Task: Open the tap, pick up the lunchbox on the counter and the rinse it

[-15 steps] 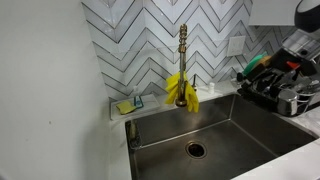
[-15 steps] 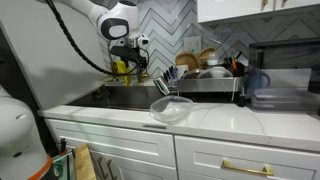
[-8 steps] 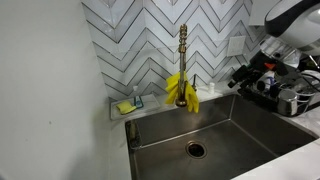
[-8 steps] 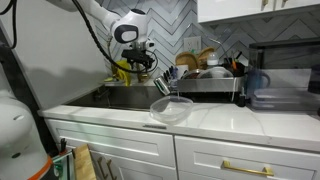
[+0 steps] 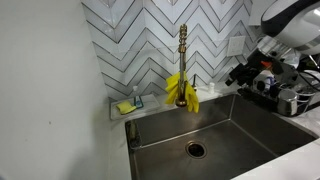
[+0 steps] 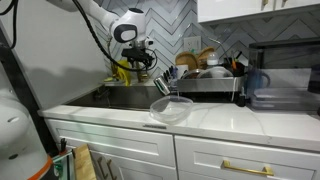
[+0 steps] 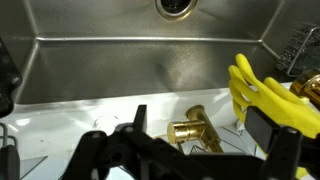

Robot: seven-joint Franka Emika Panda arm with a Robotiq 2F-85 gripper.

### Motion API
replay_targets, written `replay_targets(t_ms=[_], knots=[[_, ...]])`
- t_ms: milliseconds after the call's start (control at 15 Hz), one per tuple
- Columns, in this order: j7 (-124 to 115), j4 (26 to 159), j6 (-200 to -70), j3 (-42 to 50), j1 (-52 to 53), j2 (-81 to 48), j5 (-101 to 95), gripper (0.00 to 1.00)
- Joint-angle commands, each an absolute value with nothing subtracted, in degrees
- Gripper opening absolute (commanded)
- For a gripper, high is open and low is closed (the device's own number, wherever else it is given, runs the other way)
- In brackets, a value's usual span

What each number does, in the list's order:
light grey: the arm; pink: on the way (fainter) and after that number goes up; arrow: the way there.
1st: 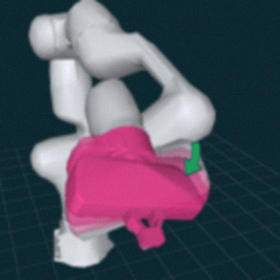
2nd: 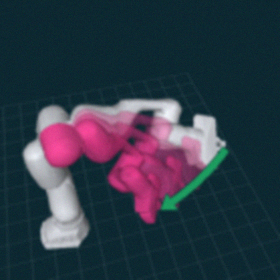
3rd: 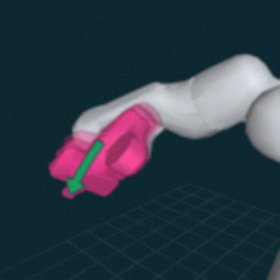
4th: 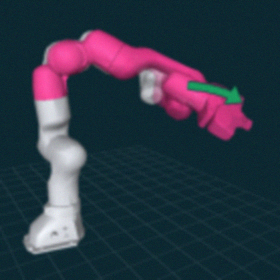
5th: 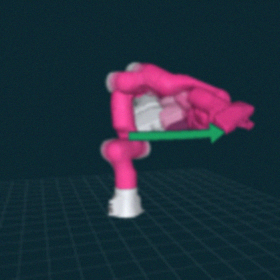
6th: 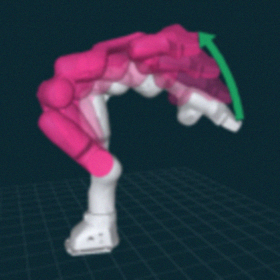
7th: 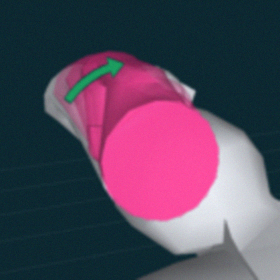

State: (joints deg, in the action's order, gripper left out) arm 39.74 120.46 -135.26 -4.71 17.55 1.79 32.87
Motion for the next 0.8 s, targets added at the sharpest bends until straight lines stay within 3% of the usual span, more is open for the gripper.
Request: replay_targets(t_ms=[0,733], knots=[[36.2,115.9,-139.8,-8.9,16.4,-2.4,30.4,1.00],[22.6,102.3,-147.9,-14.3,15.6,-15.8,17.2,1.00]])
